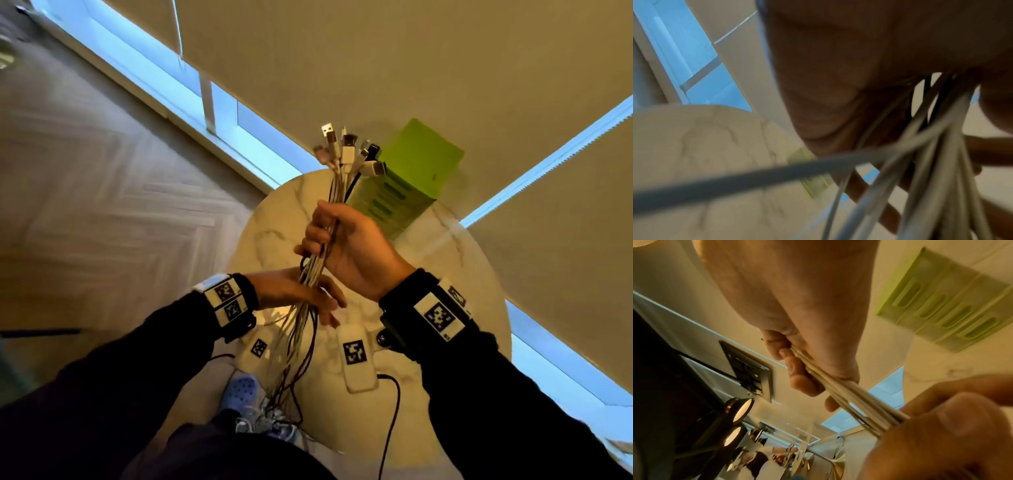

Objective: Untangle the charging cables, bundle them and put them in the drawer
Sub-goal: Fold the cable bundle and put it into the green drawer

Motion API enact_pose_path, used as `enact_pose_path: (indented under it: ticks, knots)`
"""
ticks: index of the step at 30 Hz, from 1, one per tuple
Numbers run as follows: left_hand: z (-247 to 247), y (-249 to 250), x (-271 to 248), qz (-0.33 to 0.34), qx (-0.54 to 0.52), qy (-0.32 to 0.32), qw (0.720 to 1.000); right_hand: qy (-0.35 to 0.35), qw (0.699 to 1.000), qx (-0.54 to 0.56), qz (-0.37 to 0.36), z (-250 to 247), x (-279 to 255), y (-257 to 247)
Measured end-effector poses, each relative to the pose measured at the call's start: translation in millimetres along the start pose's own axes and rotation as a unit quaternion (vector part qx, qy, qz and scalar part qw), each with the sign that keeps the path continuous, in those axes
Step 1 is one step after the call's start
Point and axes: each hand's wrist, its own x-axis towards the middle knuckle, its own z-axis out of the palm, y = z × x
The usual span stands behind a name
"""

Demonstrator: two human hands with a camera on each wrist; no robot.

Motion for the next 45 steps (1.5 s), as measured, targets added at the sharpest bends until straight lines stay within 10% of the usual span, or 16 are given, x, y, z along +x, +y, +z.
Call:
enact_pose_path:
  ticks: [2,5,9,16,21,26,38,45]
  knots:
    - [-29.4,1.9,-8.4,-0.003,0.104,0.122,0.987,-0.003,1.0,-0.028,-0.013,13.2,5.2,-2.5]
    - [-84.5,10.7,-39.7,0.053,0.337,0.371,0.864,-0.025,0.995,-0.052,-0.082,33.3,12.3,0.5]
    - [-122.3,9.4,-71.3,0.085,0.374,0.494,0.78,-0.081,0.989,-0.001,-0.126,66.4,23.0,9.3]
    - [-106.8,-76.8,-73.6,-0.08,0.364,0.376,0.848,-0.016,0.988,0.002,-0.151,60.5,36.2,-26.8]
    - [-59.5,-112.0,-50.0,-0.056,0.318,0.239,0.916,0.138,0.973,-0.061,-0.177,15.3,58.4,-35.5]
    - [-31.9,-108.5,-25.8,-0.063,0.305,0.226,0.923,0.238,0.951,-0.065,-0.186,-26.5,56.4,-49.1]
    - [-38.7,-7.5,25.3,0.091,0.195,0.146,0.966,0.18,0.973,0.006,-0.143,-66.0,23.8,-47.3]
    - [24.6,-4.4,66.1,0.047,0.051,0.073,0.995,0.203,0.956,-0.116,-0.175,-72.6,4.4,-55.1]
